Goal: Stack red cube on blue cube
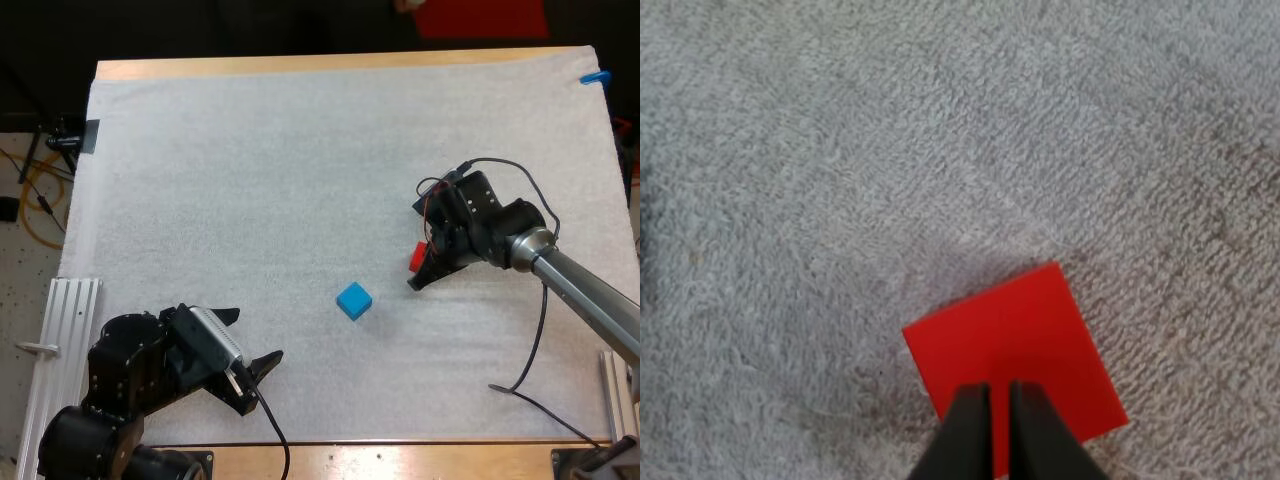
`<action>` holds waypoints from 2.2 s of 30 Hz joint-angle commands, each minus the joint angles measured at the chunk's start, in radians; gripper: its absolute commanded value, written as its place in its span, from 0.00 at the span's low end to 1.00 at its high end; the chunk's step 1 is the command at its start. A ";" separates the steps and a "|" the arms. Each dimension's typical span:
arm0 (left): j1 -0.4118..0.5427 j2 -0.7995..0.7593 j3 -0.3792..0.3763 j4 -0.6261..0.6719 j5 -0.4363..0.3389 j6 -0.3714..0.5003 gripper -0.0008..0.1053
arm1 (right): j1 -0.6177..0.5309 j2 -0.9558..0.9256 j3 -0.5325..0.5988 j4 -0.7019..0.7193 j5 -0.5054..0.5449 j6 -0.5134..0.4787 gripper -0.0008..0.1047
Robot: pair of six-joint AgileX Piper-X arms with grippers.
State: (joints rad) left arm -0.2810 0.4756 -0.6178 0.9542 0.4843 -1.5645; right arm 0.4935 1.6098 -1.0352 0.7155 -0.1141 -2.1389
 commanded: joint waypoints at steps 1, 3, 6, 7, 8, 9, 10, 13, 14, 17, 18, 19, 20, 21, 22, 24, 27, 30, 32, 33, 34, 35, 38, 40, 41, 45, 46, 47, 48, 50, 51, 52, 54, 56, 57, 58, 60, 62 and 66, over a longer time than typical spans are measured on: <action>-0.003 0.000 -0.008 -0.017 0.013 0.002 0.73 | 0.001 -0.003 -0.011 0.000 -0.002 -0.013 0.01; -0.003 0.000 -0.008 -0.017 0.013 0.002 0.73 | 0.001 -0.003 -0.011 0.000 -0.002 -0.013 0.01; -0.003 0.000 -0.008 -0.017 0.013 0.002 0.73 | 0.001 -0.003 -0.011 0.000 -0.002 -0.013 0.01; -0.003 0.000 -0.008 -0.017 0.013 0.002 0.73 | 0.001 -0.003 -0.011 0.000 -0.002 -0.013 0.01; -0.003 0.000 -0.008 -0.017 0.013 0.002 0.73 | 0.001 -0.003 -0.011 0.000 -0.002 -0.013 0.01; -0.003 0.000 -0.008 -0.017 0.013 0.002 0.73 | 0.001 -0.003 -0.011 0.000 -0.002 -0.013 0.01; -0.003 0.000 -0.008 -0.017 0.013 0.002 0.73 | 0.001 -0.003 -0.011 0.000 -0.002 -0.017 0.01; -0.003 0.000 -0.008 -0.017 0.013 0.002 0.73 | 0.001 -0.003 -0.012 0.000 -0.002 -0.022 0.13; -0.003 0.000 -0.008 -0.017 0.013 0.002 0.73 | 0.001 -0.003 -0.012 -0.002 -0.002 -0.024 0.16; -0.003 0.000 -0.008 -0.017 0.013 0.002 0.73 | 0.001 -0.003 -0.012 -0.013 0.005 -0.042 0.48; -0.003 0.000 -0.008 -0.017 0.013 0.002 0.73 | 0.001 -0.003 -0.012 -0.024 0.012 -0.042 0.59; -0.003 0.000 -0.008 -0.015 0.013 0.002 0.73 | 0.001 -0.003 -0.012 -0.034 0.026 -0.042 0.65; -0.003 0.000 -0.008 -0.015 0.013 0.002 0.73 | 0.001 -0.003 -0.012 -0.043 0.036 -0.044 0.67; -0.003 0.000 -0.008 -0.015 0.013 0.002 0.73 | 0.001 -0.003 -0.012 -0.054 0.042 -0.051 0.67; -0.003 0.000 -0.008 -0.015 0.013 0.002 0.73 | 0.001 -0.003 -0.012 -0.062 0.043 -0.059 0.67; -0.003 0.000 -0.008 -0.015 0.013 0.002 0.73 | 0.001 -0.003 -0.012 -0.070 0.043 -0.065 0.67; -0.003 0.000 -0.008 -0.015 0.013 0.002 0.73 | 0.001 0.005 -0.012 -0.076 0.043 -0.077 0.67; -0.003 0.000 -0.008 -0.015 0.013 0.002 0.73 | 0.001 0.030 -0.012 -0.076 0.034 -0.103 0.67; -0.003 0.000 -0.008 -0.012 0.013 0.002 0.73 | 0.001 0.048 -0.012 -0.076 0.034 -0.103 0.67; -0.003 0.000 -0.008 -0.012 0.013 0.002 0.73 | 0.001 0.062 -0.012 -0.076 0.032 -0.103 0.67; -0.003 0.000 -0.008 -0.010 0.013 0.002 0.73 | 0.001 0.077 -0.015 -0.079 0.031 -0.106 0.67; -0.003 0.000 -0.008 -0.010 0.013 0.002 0.73 | 0.001 0.085 -0.015 -0.081 0.031 -0.106 0.67; -0.003 0.000 -0.008 -0.010 0.013 0.002 0.73 | 0.001 0.114 -0.014 -0.098 0.031 -0.106 0.67; -0.003 0.000 -0.008 -0.010 0.013 0.002 0.73 | 0.001 0.132 -0.014 -0.098 0.031 -0.106 0.67; -0.003 0.000 -0.008 -0.010 0.013 0.002 0.73 | 0.001 0.135 -0.014 -0.098 0.031 -0.106 0.67; -0.003 0.000 -0.008 -0.010 0.013 0.002 0.73 | 0.001 0.139 -0.014 -0.098 0.036 -0.109 0.41; -0.003 0.000 -0.008 -0.010 0.013 0.002 0.73 | 0.001 0.139 -0.014 -0.098 0.036 -0.109 0.29; -0.003 0.000 -0.008 -0.010 0.013 0.002 0.73 | 0.001 0.139 -0.014 -0.094 0.036 -0.109 0.24; -0.003 0.000 -0.008 -0.008 0.013 0.002 0.73 | 0.001 0.139 -0.020 -0.085 0.036 -0.109 0.17; -0.003 0.000 -0.008 0.000 0.013 0.002 0.73 | 0.003 0.130 -0.033 -0.059 0.036 -0.109 0.11; -0.003 0.000 -0.008 0.007 0.013 0.002 0.73 | 0.009 0.118 -0.046 -0.039 0.035 -0.109 0.11; -0.003 0.000 -0.008 0.017 0.013 0.002 0.73 | 0.012 0.100 -0.057 -0.027 0.035 -0.118 0.11; -0.003 0.000 -0.008 0.022 0.013 0.002 0.73 | 0.024 0.067 -0.072 -0.020 0.035 -0.119 0.11; -0.003 0.000 -0.008 0.022 0.013 0.002 0.73 | 0.041 0.033 -0.085 -0.015 0.035 -0.119 0.11; -0.003 0.000 -0.008 0.022 0.013 0.002 0.73 | 0.053 0.013 -0.092 -0.005 0.035 -0.119 0.11; -0.003 0.000 -0.008 0.022 0.013 0.002 0.73 | 0.070 -0.005 -0.104 0.017 0.035 -0.119 0.11; -0.003 0.000 -0.008 0.022 0.013 0.002 0.73 | 0.095 -0.024 -0.123 0.062 0.035 -0.122 0.11; -0.003 0.000 -0.008 0.022 0.013 0.002 0.73 | 0.123 -0.031 -0.148 0.118 0.038 -0.129 0.11; -0.003 0.000 -0.008 0.022 0.013 0.002 0.73 | 0.204 -0.032 -0.199 0.191 0.069 -0.140 0.11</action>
State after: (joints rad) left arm -0.2810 0.4756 -0.6178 0.9801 0.4843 -1.5645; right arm 0.6870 1.5847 -1.2191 0.8878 -0.0487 -2.2652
